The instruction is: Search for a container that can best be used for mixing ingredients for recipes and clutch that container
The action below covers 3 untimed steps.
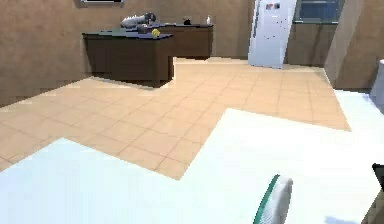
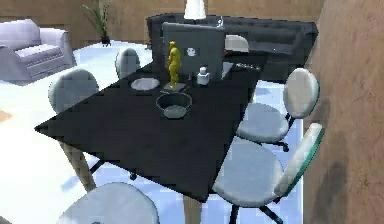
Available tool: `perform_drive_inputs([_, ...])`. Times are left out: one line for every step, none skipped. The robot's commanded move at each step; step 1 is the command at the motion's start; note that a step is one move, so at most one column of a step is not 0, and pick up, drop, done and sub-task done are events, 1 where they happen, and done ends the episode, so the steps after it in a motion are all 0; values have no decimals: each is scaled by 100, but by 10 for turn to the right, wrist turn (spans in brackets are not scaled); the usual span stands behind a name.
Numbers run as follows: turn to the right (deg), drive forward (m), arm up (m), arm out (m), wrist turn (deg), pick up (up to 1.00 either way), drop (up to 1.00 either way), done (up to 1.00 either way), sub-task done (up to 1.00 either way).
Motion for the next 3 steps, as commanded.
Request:
perform_drive_inputs([450, 0, 0, 0, 0, 0, 0, 0, 0])
perform_drive_inputs([450, 0, 0, 0, 0, 0, 0, 0, 0])
perform_drive_inputs([210, 0, 0, 0, 0, 0, 0, 0, 0])
